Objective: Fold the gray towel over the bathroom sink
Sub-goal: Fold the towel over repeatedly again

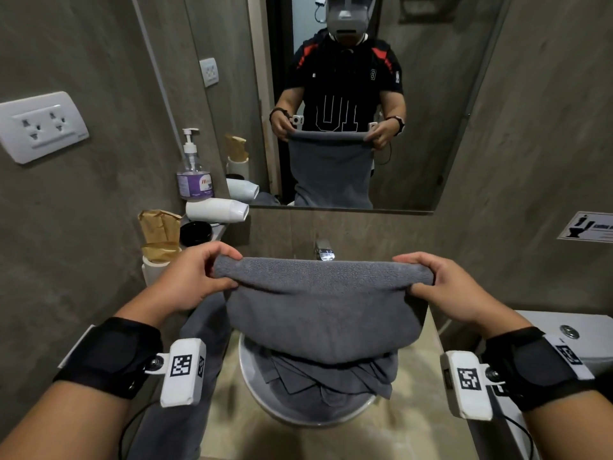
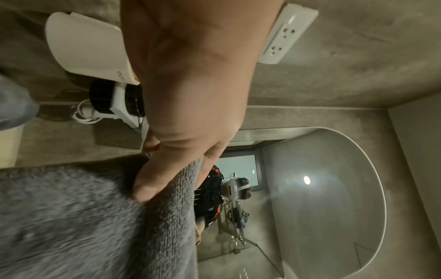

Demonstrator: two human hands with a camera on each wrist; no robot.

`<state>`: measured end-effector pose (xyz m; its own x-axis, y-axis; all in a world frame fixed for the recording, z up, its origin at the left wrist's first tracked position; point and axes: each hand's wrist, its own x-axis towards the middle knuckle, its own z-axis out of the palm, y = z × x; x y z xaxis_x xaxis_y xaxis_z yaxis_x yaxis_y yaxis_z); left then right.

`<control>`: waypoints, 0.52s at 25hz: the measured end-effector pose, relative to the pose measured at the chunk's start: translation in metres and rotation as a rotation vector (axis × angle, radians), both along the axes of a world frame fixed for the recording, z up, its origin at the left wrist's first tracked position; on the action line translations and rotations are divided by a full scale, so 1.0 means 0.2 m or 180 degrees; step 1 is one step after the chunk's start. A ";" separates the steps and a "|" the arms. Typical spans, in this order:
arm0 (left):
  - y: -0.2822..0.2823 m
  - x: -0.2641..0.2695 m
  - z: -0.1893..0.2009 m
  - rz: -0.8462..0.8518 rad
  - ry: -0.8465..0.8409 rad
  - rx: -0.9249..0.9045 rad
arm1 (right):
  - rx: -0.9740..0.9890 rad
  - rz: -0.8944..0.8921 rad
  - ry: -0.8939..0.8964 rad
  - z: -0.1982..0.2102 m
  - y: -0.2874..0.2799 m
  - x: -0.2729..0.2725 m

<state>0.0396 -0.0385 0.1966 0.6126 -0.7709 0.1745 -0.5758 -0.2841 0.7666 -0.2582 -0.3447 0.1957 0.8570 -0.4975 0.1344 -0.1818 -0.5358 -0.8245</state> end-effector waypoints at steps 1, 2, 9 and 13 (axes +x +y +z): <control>-0.01 0.01 -0.01 0.0008 -0.0244 -0.0004 | -0.0013 -0.0068 -0.0053 0.00 0.00 0.01; 0.00 0.02 -0.02 0.0008 -0.0475 -0.0040 | 0.0027 -0.0104 -0.0090 0.00 -0.01 0.02; -0.02 0.04 0.00 -0.0210 -0.0654 -0.0685 | 0.0442 -0.0209 -0.0512 0.01 -0.09 0.03; -0.06 0.02 0.01 -0.0110 0.0715 -0.1267 | 0.1254 -0.0325 -0.1065 0.03 -0.09 0.03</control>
